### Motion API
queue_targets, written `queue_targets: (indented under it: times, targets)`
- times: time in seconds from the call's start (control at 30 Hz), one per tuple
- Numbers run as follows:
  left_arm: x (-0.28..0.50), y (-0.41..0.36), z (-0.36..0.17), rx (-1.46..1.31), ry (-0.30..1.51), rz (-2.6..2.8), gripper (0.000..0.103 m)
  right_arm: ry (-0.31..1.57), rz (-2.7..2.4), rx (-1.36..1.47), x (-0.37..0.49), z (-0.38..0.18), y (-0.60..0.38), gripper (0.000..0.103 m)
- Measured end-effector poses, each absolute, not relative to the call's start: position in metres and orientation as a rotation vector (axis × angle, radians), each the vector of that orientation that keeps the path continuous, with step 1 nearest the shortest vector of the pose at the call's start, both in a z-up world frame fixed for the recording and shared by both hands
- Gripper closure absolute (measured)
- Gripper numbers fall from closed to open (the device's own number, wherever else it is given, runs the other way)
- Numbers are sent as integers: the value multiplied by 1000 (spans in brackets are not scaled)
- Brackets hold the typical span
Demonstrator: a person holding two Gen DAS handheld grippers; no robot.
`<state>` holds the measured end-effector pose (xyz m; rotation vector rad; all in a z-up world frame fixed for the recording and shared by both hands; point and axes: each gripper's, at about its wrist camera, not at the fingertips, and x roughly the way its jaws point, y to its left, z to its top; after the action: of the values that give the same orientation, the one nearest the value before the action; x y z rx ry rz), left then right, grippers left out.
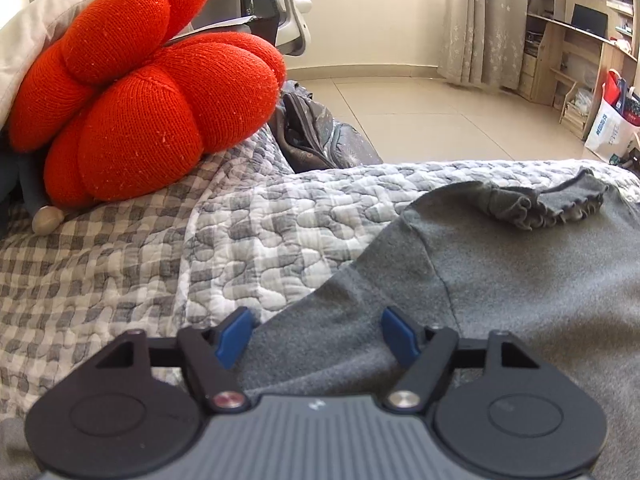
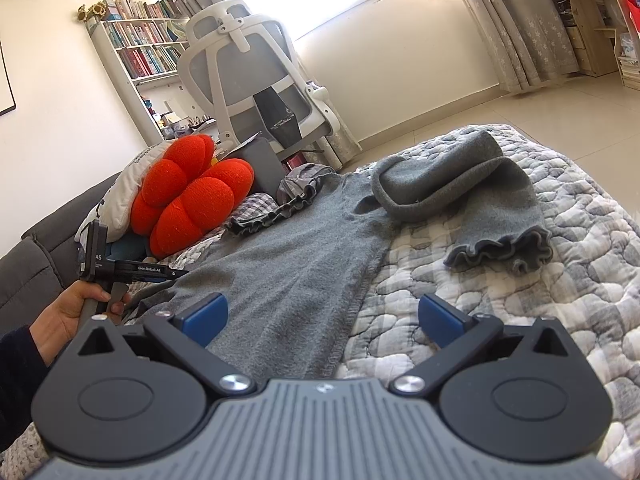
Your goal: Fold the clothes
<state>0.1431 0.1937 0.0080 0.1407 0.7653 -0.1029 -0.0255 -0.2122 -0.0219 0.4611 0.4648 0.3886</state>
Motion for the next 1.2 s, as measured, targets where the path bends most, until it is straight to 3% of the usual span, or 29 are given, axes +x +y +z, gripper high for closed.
queue_targets:
  times: [0.1, 0.2, 0.93, 1.2]
  targets:
    - [137, 188, 8, 197, 738, -86, 87, 465, 388, 462, -26, -22, -212, 0]
    - [134, 193, 9, 175, 718, -80, 99, 464, 386, 461, -26, -22, -212, 0]
    - [120, 184, 34, 170, 549, 144, 100, 455, 389, 489, -27, -23, -215, 0]
    - [129, 213, 44, 126, 553, 227, 100, 453, 391, 492, -29, -25, -218, 0]
